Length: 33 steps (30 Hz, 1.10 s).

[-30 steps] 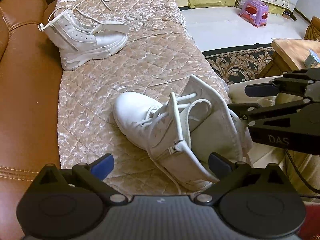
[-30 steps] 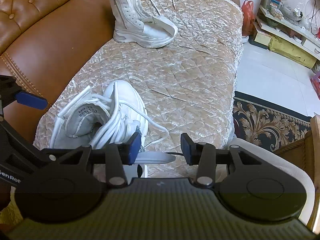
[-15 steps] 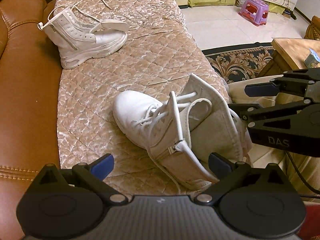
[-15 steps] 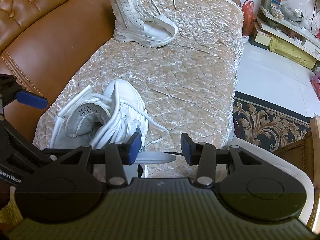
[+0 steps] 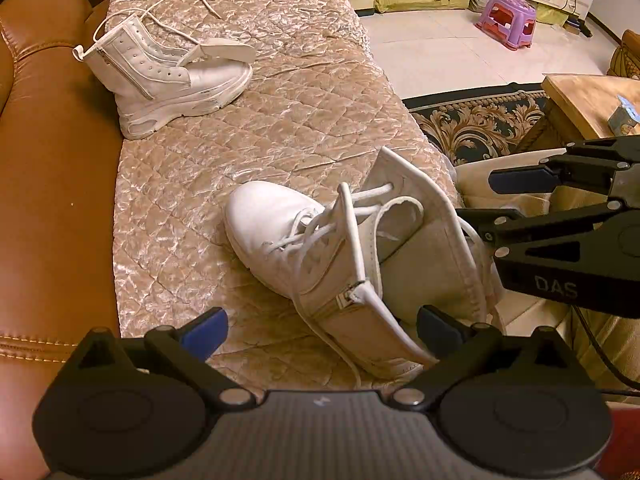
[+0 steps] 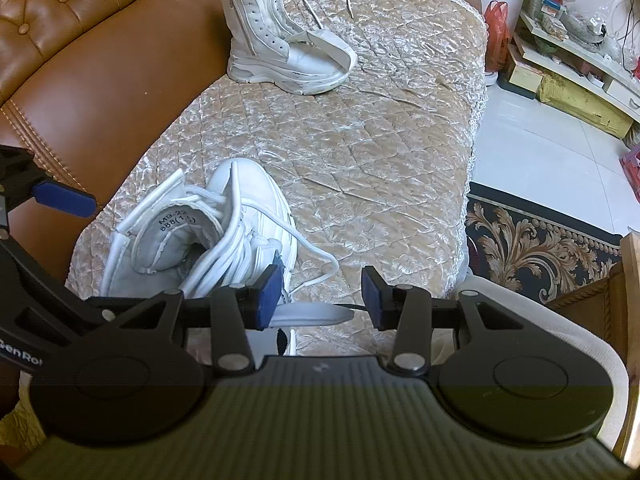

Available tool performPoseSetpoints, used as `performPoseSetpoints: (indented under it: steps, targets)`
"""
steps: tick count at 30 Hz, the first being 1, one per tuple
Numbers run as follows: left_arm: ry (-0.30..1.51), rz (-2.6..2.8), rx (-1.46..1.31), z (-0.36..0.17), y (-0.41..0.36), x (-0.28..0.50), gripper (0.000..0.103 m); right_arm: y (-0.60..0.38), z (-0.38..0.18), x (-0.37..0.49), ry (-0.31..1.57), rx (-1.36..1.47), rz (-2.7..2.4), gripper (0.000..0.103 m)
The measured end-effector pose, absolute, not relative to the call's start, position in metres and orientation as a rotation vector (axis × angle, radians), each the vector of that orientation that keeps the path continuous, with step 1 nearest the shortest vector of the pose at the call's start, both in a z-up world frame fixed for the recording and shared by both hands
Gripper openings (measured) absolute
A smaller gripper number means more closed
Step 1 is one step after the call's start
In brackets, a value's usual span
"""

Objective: Lace up shoes with both hands

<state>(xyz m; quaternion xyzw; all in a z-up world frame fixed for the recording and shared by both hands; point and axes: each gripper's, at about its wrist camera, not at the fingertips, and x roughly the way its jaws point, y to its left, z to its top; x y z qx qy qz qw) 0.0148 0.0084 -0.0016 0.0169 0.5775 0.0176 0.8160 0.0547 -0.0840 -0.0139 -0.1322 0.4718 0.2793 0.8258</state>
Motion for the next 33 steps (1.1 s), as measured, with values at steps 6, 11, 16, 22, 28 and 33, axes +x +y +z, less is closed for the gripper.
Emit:
performPoseSetpoints:
  steps: [6,11,16,22,28,33]
  targets:
    - [1.239,0.034,0.035,-0.0030,0.0081,0.0164,0.103,-0.0841,-0.0146,0.0539,1.004,-0.288,0.595,0.051]
    - [1.242,0.030,0.045,-0.0036,0.0076,0.0173,0.103,-0.0838,-0.0148,0.0546,1.007,-0.288,0.594,0.051]
    - [1.246,0.024,0.050,-0.0037,0.0062,0.0192,0.103,-0.0842,-0.0149,0.0540,1.008,-0.293,0.593,0.051]
    - [1.247,0.019,0.048,-0.0044,0.0059,0.0201,0.103,-0.0835,-0.0151,0.0540,1.010,-0.299,0.594,0.051]
    - [1.248,0.014,0.045,-0.0053,0.0060,0.0208,0.103,-0.0832,-0.0157,0.0541,1.011,-0.296,0.594,0.051]
    - [1.248,0.012,0.040,-0.0059,0.0062,0.0207,0.103,-0.0835,-0.0171,0.0536,1.011,-0.290,0.592,0.051]
